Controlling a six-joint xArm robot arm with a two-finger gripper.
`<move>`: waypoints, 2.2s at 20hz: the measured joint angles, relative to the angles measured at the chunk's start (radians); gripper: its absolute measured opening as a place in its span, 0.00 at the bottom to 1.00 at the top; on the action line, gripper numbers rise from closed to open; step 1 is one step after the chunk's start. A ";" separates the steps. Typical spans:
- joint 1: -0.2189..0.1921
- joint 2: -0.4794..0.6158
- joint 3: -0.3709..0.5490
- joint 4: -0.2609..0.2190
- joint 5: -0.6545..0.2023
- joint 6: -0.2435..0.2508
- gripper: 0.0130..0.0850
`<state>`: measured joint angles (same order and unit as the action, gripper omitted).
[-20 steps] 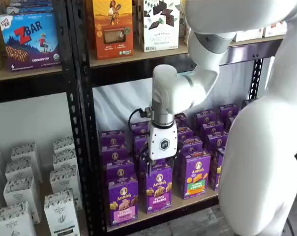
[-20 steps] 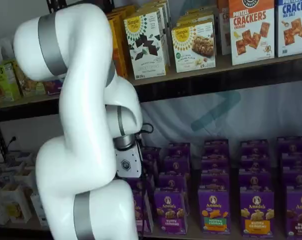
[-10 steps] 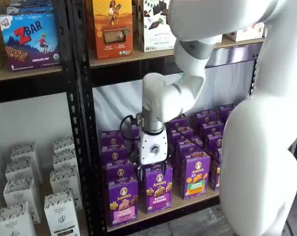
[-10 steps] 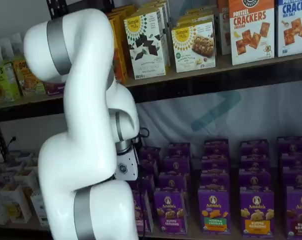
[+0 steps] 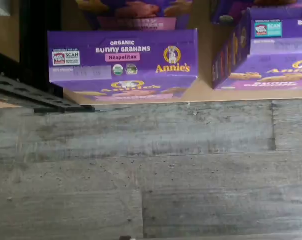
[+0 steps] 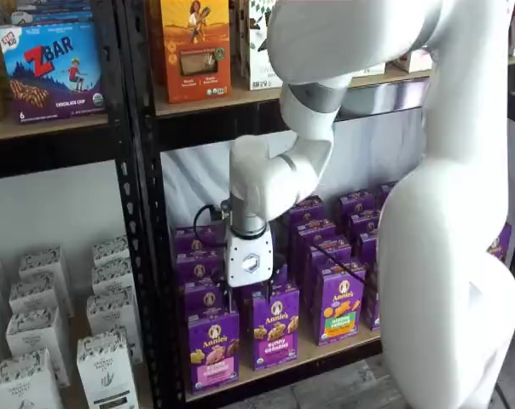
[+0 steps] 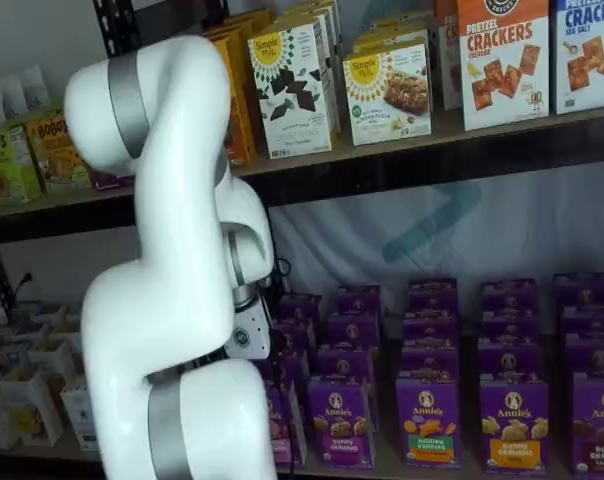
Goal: Pick up the purple box with a pink patch in the middle, on the bottom shelf, the first box from the left
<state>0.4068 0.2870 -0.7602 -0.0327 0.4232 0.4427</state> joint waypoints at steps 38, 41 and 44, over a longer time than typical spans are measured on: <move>-0.021 0.445 -0.484 -0.028 -0.008 0.003 1.00; -0.022 0.455 -0.500 -0.027 -0.006 0.000 1.00; -0.022 0.466 -0.522 -0.030 0.015 0.004 1.00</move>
<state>0.3847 0.7531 -1.2824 -0.0625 0.4381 0.4465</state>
